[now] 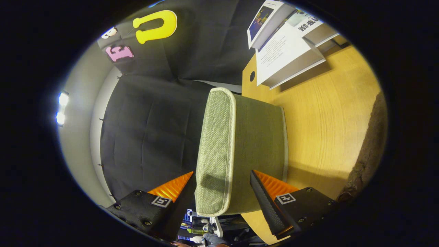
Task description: Open the storage box then place both shoes into the box .Put the left shoe in first, then the right shoe, with the right side of both shoes facing outward in a uniform manner.
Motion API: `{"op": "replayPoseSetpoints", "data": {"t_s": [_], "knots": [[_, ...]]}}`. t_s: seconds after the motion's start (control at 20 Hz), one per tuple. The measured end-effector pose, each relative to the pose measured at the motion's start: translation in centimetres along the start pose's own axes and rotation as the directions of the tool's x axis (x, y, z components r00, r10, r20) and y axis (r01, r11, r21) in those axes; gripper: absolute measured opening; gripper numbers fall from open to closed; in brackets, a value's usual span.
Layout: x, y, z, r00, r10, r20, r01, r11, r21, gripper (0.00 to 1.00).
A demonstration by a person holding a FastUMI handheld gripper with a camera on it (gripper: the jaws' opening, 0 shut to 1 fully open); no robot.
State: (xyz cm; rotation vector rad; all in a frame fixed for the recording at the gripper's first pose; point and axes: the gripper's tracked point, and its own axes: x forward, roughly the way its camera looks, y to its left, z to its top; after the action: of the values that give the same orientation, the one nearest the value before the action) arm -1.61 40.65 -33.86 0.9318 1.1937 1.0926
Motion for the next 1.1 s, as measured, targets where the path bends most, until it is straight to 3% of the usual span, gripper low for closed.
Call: {"op": "replayPoseSetpoints", "data": {"t_s": [0.1,0.35,0.6,0.75,1.0,1.1], "knots": [[0.3,0.8,-0.2,1.0,0.027,-0.004,-0.027,1.0,0.012,0.85],[-0.3,1.7,0.3,0.998,0.055,0.007,-0.055,0.997,0.059,0.15],[-1.0,4.7,-0.1,0.992,0.121,-0.027,-0.12,0.993,0.02,0.1],[-0.6,5.9,-0.1,0.992,0.112,-0.05,-0.112,0.994,-0.007,0.1],[0.7,4.1,-0.7,0.994,-0.048,-0.1,0.036,0.992,-0.117,0.1],[1.0,4.0,-0.7,0.994,-0.057,-0.097,0.045,0.992,-0.114,0.1]]}}
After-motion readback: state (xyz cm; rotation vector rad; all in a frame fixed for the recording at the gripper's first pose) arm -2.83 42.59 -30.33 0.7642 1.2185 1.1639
